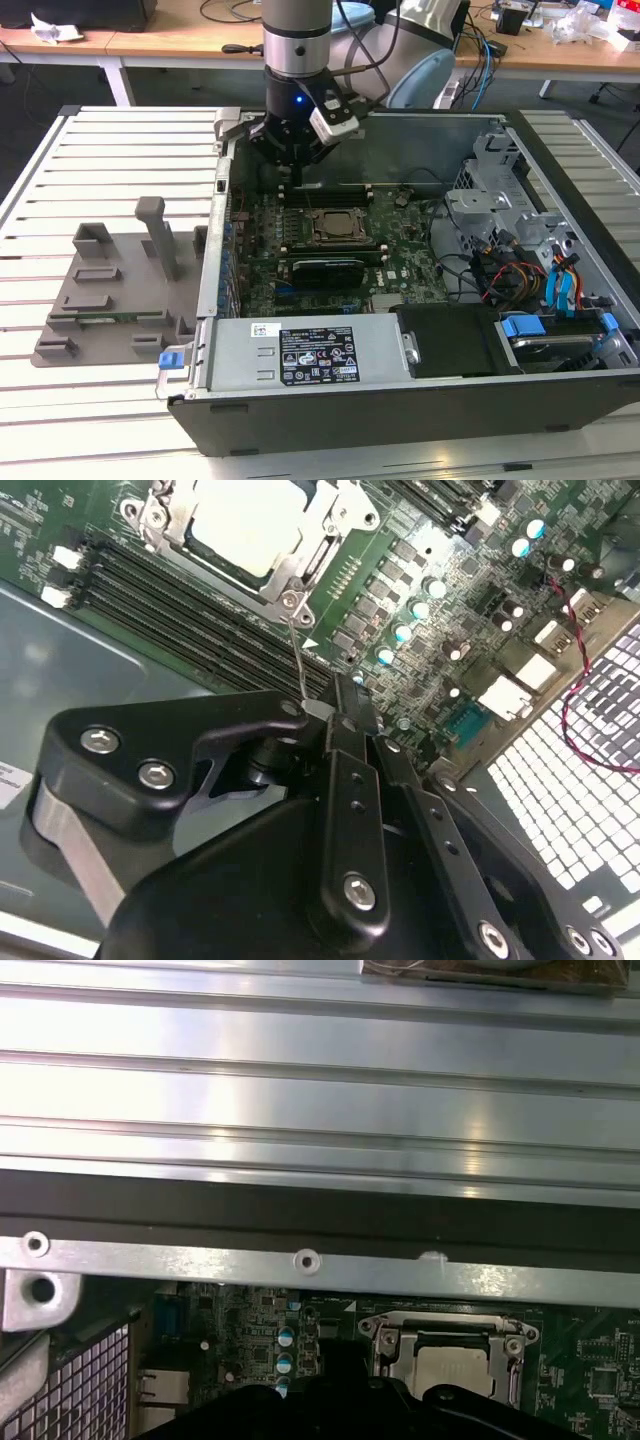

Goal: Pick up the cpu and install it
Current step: 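Install the first cpu locking lever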

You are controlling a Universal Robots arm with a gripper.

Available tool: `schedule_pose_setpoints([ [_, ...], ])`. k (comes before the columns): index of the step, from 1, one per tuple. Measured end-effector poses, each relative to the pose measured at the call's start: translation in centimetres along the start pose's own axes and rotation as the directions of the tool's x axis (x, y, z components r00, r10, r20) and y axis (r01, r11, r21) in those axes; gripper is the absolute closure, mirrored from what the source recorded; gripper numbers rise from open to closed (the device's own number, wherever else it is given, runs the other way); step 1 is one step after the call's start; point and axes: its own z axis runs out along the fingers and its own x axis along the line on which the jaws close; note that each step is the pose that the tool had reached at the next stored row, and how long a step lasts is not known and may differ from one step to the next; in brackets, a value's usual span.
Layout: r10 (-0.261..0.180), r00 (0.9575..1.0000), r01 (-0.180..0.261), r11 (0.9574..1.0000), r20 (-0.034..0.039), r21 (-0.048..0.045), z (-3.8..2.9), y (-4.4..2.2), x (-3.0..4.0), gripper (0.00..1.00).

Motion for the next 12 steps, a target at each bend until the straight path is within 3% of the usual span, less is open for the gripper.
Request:
schedule_pose_setpoints([
  [12,0.0,1.0,0.0,1.0,-0.0012,0.0001,0.01,-0.12,-2.19,0.89],
])
